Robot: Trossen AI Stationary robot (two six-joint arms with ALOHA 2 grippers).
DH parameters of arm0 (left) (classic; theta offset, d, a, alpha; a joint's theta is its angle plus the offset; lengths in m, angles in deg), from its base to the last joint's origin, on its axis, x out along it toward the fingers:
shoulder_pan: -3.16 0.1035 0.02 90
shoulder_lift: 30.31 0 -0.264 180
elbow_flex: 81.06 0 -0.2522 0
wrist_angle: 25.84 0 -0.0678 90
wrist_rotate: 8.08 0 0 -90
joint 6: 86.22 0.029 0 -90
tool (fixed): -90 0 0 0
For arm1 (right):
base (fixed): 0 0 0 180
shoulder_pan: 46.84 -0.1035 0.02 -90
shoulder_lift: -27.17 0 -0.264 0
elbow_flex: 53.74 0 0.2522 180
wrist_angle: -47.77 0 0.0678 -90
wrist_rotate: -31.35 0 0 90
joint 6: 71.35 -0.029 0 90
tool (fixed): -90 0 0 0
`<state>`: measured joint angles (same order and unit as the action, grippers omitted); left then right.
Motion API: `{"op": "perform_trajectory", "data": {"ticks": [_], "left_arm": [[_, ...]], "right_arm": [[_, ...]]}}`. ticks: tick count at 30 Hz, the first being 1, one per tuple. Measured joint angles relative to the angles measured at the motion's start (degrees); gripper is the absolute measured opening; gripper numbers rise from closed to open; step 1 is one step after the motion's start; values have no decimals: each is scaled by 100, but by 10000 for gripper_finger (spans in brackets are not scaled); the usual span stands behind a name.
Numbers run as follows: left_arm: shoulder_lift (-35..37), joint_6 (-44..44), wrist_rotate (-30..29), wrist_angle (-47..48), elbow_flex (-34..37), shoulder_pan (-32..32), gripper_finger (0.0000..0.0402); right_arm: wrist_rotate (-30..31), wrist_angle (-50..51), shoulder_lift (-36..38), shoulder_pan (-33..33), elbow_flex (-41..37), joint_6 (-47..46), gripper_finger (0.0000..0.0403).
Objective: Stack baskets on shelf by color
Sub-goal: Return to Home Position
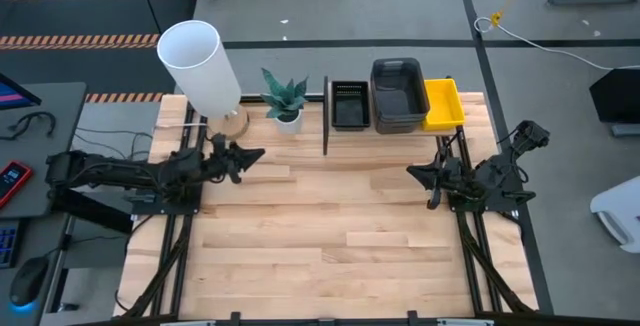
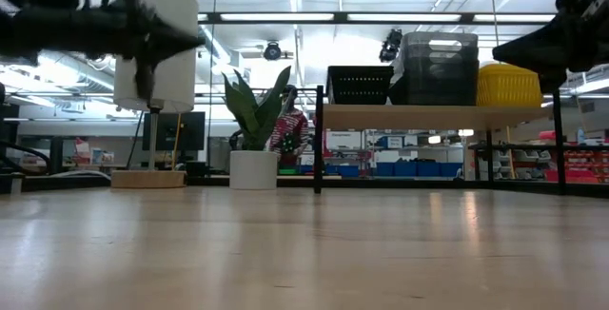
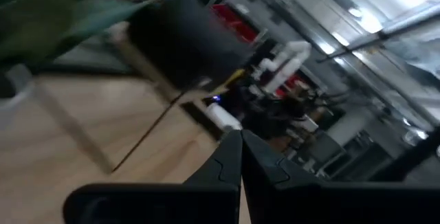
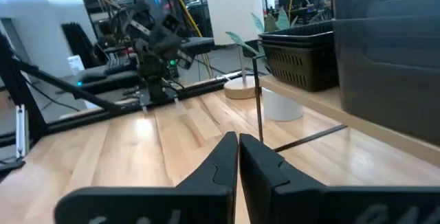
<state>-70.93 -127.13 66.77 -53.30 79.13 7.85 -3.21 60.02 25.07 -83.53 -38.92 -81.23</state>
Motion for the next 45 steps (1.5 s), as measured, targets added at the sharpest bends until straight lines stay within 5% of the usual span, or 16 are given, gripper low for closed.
{"op": "perform_trajectory", "data": {"ticks": [6,18,26,31,35,45], "left_arm": [[581,-782,-277,620,547,-2,5],[666,-424,-285,591,547,-4,8],[655,458,-266,957,547,-4,18],[651,2841,-264,1812,547,-4,16],[651,3909,-265,2112,547,-4,12],[653,4158,-263,2143,547,-4,30]], "right_arm": [[-3,-27,0,0,0,72,20],[-5,-20,0,0,0,65,20],[-5,-18,0,0,0,64,19],[-5,-17,0,0,0,64,19],[-5,-18,0,0,0,62,19],[-5,-16,0,0,0,62,19]]}}
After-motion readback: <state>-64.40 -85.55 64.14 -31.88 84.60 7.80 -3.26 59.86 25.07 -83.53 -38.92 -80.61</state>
